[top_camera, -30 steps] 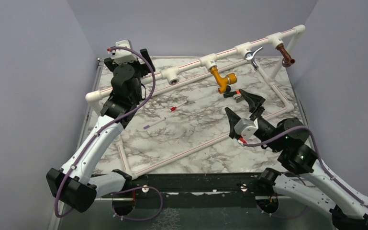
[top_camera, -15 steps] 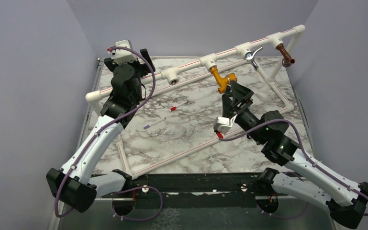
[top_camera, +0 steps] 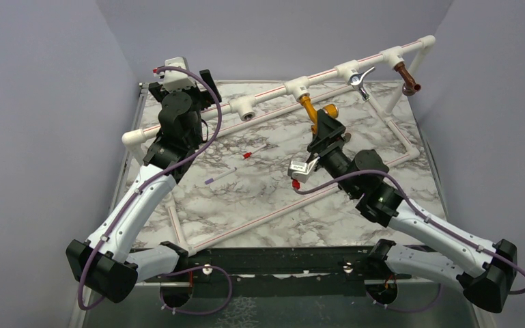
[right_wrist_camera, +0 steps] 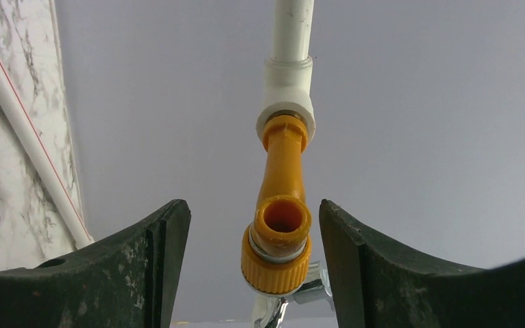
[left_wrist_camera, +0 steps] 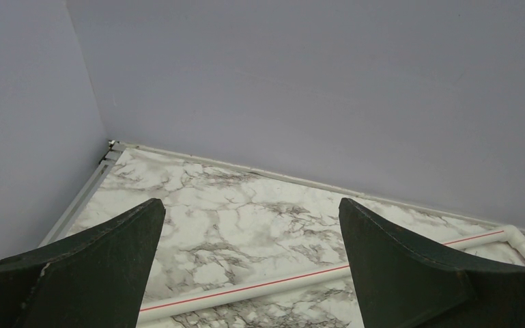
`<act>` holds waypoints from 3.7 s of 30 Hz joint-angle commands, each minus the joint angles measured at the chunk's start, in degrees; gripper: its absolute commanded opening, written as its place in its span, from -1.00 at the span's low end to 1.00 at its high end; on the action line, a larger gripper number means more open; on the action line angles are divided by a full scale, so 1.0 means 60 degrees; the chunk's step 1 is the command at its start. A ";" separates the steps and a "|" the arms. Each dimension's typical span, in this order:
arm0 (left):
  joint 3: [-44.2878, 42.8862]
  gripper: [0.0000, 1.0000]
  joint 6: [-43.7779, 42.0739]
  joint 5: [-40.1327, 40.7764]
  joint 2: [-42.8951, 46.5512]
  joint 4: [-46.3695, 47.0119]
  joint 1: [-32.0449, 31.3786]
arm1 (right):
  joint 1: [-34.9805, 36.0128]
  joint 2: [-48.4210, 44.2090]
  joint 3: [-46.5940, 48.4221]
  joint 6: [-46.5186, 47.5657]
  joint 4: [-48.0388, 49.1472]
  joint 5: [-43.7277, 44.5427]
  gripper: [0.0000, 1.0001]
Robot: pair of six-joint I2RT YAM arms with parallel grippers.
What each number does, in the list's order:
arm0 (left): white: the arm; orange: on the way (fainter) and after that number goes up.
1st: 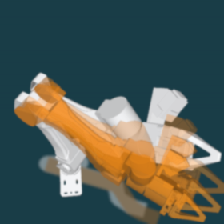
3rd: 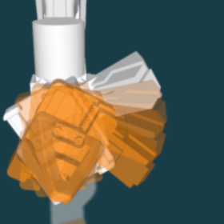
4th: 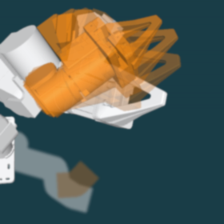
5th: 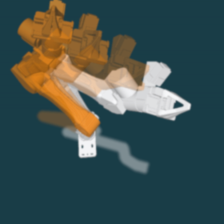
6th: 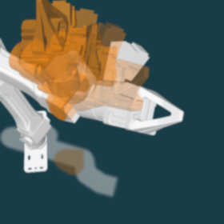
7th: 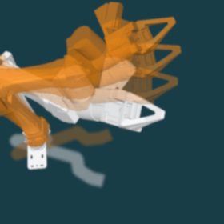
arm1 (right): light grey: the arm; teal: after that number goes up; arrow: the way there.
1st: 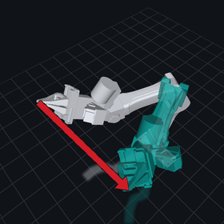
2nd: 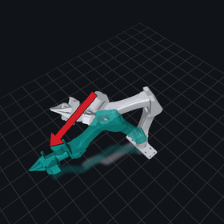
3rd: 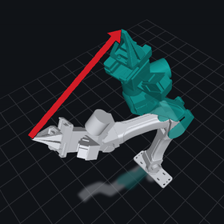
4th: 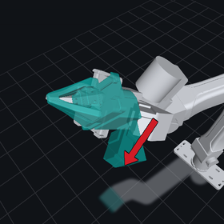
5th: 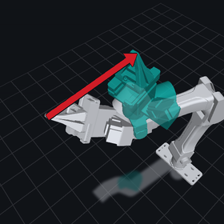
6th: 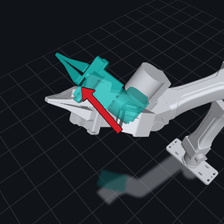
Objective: Install the water faucets
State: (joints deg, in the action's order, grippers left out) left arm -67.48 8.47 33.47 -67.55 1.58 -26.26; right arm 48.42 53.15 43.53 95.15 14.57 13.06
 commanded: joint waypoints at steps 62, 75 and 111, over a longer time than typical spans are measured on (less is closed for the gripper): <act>0.1098 0.98 0.0170 -0.0605 -0.0669 -0.3511 -0.0442 | 0.0052 0.0260 0.0072 -2.3493 0.3365 0.3677 -0.99; 0.1096 0.98 0.0170 -0.0570 -0.0661 -0.3509 -0.0455 | 0.0055 0.0208 0.0055 -2.8796 0.2072 0.4473 -0.99; 0.1096 0.98 0.0172 -0.0547 -0.0733 -0.3525 -0.0457 | 0.0052 -0.0037 0.0605 -3.0300 -0.0356 0.4690 -0.10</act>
State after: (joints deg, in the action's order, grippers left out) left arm -67.48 8.29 33.54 -67.44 1.43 -26.89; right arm 48.69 54.85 45.93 -86.04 16.21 37.06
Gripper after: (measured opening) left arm 0.990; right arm 0.401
